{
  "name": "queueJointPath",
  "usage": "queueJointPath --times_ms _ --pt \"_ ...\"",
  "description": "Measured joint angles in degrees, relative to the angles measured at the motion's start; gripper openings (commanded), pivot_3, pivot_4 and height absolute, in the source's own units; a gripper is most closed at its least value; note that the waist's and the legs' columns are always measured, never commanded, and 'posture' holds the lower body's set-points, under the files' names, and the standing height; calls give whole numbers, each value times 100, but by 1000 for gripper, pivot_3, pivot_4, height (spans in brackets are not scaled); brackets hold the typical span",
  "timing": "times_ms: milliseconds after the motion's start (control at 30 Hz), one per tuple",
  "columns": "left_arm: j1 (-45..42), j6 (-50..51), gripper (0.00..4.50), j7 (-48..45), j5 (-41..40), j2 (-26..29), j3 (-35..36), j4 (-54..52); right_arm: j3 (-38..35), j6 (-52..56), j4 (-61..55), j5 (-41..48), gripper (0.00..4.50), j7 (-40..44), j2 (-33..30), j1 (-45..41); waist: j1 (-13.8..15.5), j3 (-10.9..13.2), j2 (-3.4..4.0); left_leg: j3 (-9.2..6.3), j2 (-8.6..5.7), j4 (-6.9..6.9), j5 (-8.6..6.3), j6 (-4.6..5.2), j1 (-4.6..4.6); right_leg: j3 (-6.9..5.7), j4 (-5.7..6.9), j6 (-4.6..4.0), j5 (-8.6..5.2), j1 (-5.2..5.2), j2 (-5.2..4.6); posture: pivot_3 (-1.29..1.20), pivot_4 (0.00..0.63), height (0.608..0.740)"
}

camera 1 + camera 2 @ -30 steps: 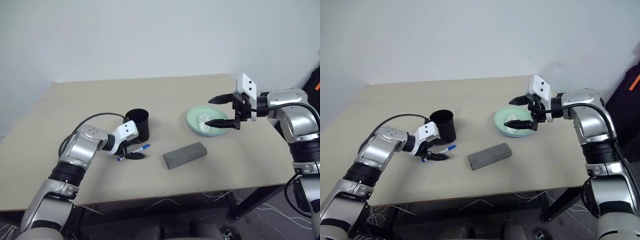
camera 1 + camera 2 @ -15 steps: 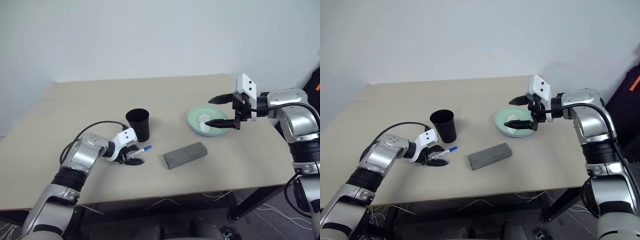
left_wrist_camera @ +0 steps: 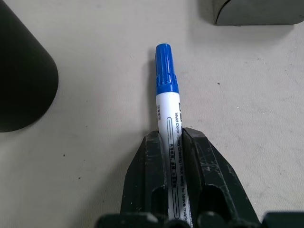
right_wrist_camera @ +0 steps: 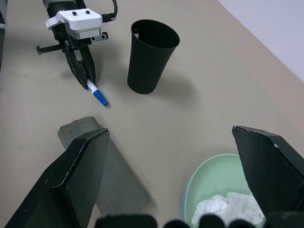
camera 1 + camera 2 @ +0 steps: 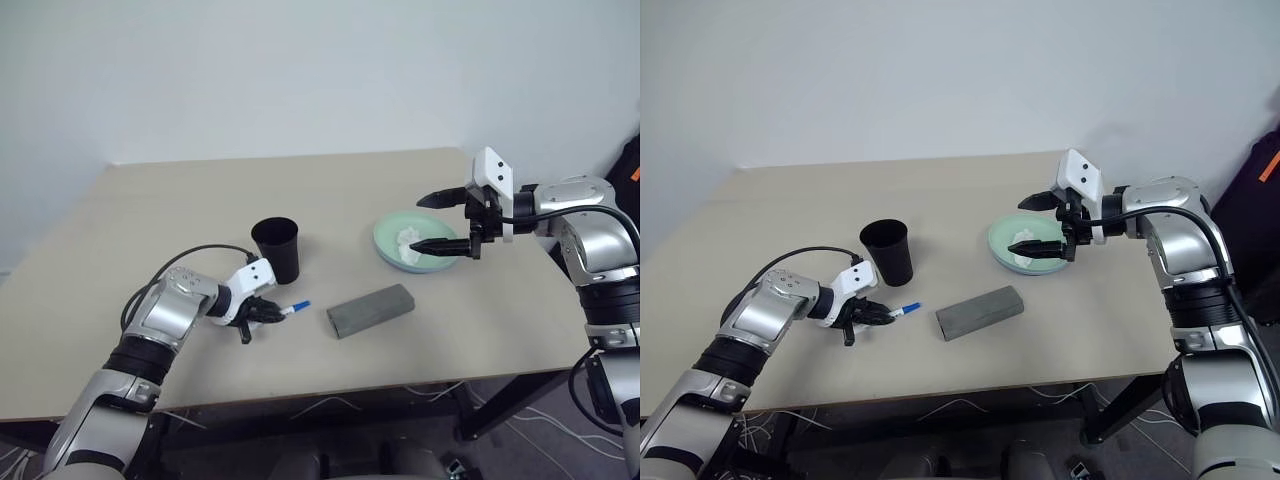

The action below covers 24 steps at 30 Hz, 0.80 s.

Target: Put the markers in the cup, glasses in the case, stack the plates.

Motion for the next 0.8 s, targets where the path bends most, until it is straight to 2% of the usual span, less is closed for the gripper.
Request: queueJointPath --times_ms 100,233,400,500,633,800 --pt "65 -14 94 -46 -20 20 4 -122 0 -2 0 0 4500 0 0 0 0 0 0 0 0 0 0 0 0 0 0 0 0 0 0 0 0 727" --pt "144 489 94 -382 -694 -49 215 -775 2 -4 2 0 4500 4 4 -3 7 1 -1 -3 -1 1 0 0 -5 -1 -1 0 0 -2 -1 0 0 727" --pt "-276 1438 94 -416 -2052 -318 1174 -1631 2 -5 3 0 4500 4 5 -3 1 1 -2 -7 1 4 1 1 0 -5 0 0 0 3 1 0 0 727" --pt "-675 1668 94 -28 -2466 -557 1674 -1635 2 -5 3 0 4500 4 8 -4 -4 1 -2 -6 2 4 1 2 6 -5 0 1 0 8 4 0 0 727" --pt "-1047 1115 94 764 -2465 -917 2185 -990 2 -5 3 1 4500 5 21 -6 -10 1 -2 -4 1 4 2 2 10 -3 1 2 1 11 4 0 0 727" --pt "-1230 -245 94 1804 -2046 -1256 2509 213 2 -7 5 0 4500 4 42 -20 3 1 -2 -5 -2 4 2 1 4 -1 -1 4 3 9 4 0 0 727"
